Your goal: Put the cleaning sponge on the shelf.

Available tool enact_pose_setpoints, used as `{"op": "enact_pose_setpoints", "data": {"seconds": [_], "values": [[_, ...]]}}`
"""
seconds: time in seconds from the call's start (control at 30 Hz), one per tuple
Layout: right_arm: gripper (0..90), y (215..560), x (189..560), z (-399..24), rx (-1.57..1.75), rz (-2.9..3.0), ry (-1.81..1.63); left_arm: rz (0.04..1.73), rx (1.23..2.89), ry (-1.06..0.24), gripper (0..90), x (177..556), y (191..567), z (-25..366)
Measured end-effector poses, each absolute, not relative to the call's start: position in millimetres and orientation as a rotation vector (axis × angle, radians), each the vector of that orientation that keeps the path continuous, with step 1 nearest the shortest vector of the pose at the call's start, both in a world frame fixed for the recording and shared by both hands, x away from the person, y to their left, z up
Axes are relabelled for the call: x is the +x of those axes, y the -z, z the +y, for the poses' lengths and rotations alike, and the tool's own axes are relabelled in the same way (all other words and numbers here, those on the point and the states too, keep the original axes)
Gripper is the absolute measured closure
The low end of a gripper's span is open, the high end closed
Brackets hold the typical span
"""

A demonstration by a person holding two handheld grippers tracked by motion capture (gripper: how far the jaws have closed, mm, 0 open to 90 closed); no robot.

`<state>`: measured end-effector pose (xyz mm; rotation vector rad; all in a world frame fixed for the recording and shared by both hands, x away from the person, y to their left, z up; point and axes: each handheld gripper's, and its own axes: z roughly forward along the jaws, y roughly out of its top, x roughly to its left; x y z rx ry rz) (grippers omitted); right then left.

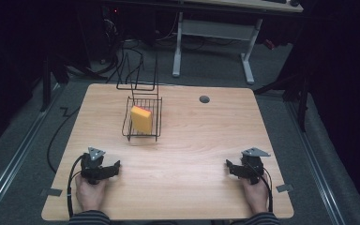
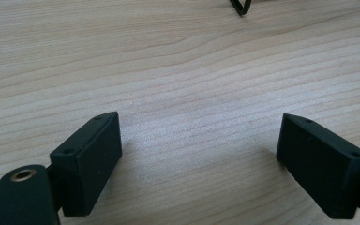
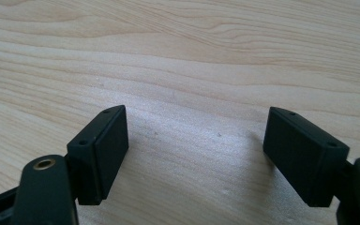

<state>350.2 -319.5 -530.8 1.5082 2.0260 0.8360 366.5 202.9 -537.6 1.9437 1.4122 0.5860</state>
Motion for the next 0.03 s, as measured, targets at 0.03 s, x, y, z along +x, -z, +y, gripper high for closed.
{"op": "enact_pose_setpoints", "data": {"seconds": [0.03], "values": [[22.7,530.8,350.2,-319.5,1.508,2.026,-0.836,1.412,1.945,-0.587,14.8,366.5,537.6,202.7]]}}
